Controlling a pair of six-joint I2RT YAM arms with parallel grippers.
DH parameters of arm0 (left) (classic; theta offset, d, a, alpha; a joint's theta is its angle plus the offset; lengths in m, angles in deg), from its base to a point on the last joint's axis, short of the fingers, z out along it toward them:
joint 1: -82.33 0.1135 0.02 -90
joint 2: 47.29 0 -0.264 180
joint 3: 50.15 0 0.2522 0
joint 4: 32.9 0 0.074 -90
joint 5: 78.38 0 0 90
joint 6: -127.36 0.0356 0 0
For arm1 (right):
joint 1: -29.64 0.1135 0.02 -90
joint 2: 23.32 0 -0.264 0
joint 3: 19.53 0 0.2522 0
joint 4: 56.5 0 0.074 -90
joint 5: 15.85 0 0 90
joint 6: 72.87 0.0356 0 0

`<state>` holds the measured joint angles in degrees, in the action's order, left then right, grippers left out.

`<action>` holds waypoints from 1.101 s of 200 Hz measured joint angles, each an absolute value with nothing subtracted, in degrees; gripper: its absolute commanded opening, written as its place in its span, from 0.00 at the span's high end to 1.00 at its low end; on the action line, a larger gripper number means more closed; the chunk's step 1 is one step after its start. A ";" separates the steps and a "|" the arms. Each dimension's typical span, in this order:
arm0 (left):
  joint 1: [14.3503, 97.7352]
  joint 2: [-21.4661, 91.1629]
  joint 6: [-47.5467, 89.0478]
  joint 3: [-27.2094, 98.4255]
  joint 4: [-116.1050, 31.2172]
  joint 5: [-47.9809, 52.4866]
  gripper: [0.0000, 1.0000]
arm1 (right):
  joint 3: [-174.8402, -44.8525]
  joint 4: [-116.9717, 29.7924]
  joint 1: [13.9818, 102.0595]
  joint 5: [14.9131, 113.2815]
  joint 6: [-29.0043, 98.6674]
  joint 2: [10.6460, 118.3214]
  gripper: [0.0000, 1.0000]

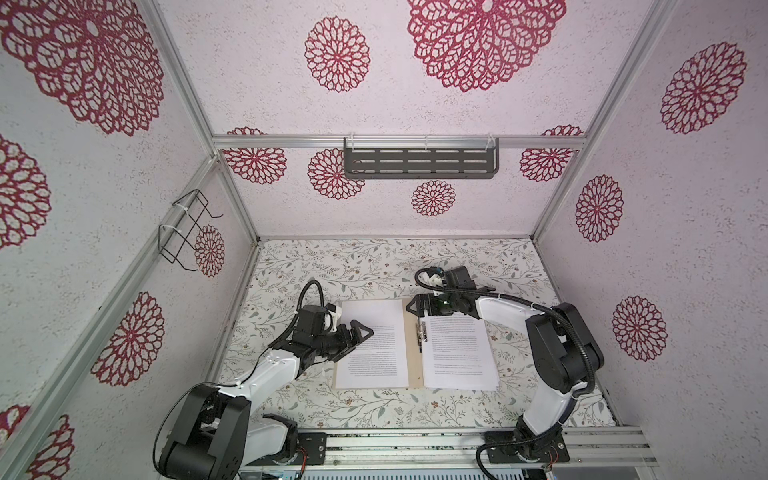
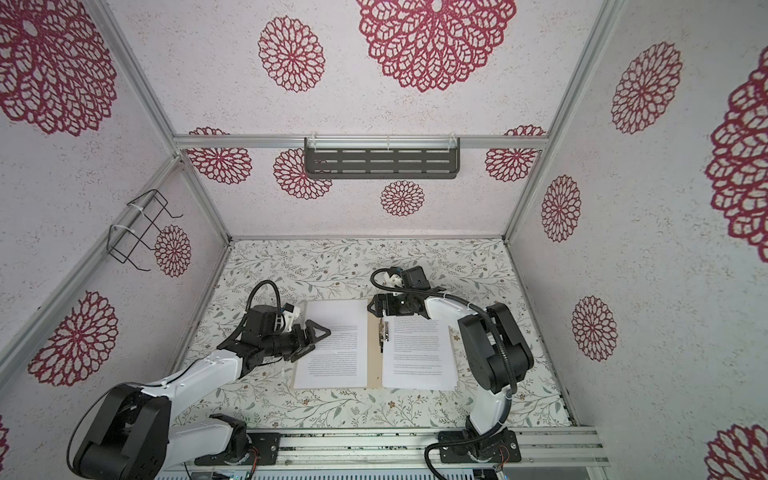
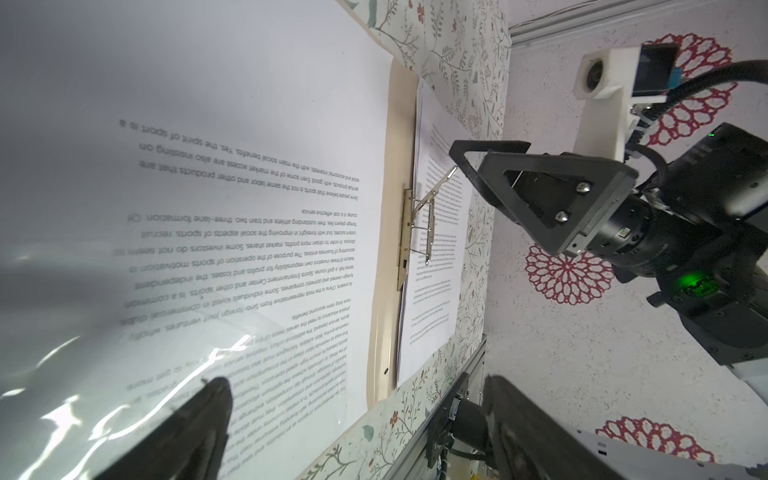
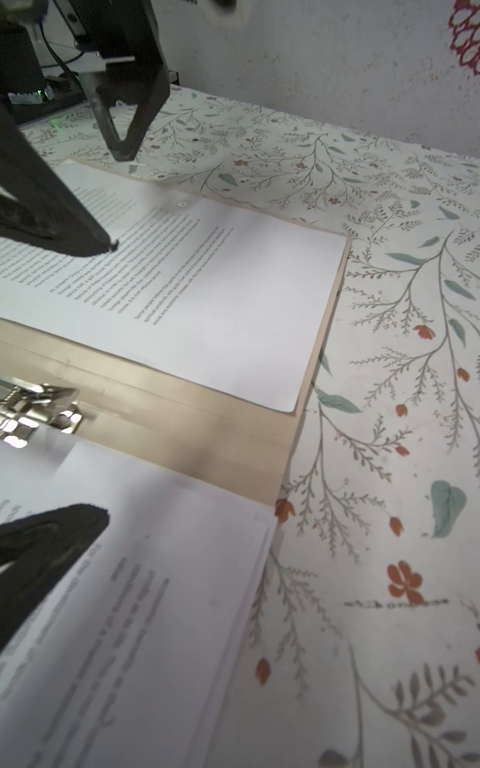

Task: Put the files into the folder

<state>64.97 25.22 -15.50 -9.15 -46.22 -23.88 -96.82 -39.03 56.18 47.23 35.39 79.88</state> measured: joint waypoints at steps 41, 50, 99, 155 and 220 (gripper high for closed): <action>64.97 28.04 -16.66 -9.80 -43.94 -23.64 0.03 | -95.97 -42.62 58.39 44.13 37.78 79.99 0.07; 64.97 28.25 -16.86 -9.80 -43.59 -23.58 0.03 | -95.03 -43.36 58.76 43.43 38.48 79.86 0.07; 64.97 29.00 -17.01 -9.80 -42.02 -23.42 0.03 | -88.12 -44.28 60.29 41.18 41.45 74.33 0.08; 65.54 30.18 -17.62 -9.76 -41.60 -23.53 0.02 | -82.40 -40.87 63.77 44.15 42.30 57.39 0.06; 66.85 20.45 -14.78 -2.39 -61.19 -8.12 0.03 | -80.06 -26.90 63.20 61.92 47.81 46.83 0.18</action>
<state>66.85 20.45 -14.78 -2.39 -61.19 -8.12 -80.06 -26.90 63.20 61.92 47.81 46.83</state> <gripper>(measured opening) 0.975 0.886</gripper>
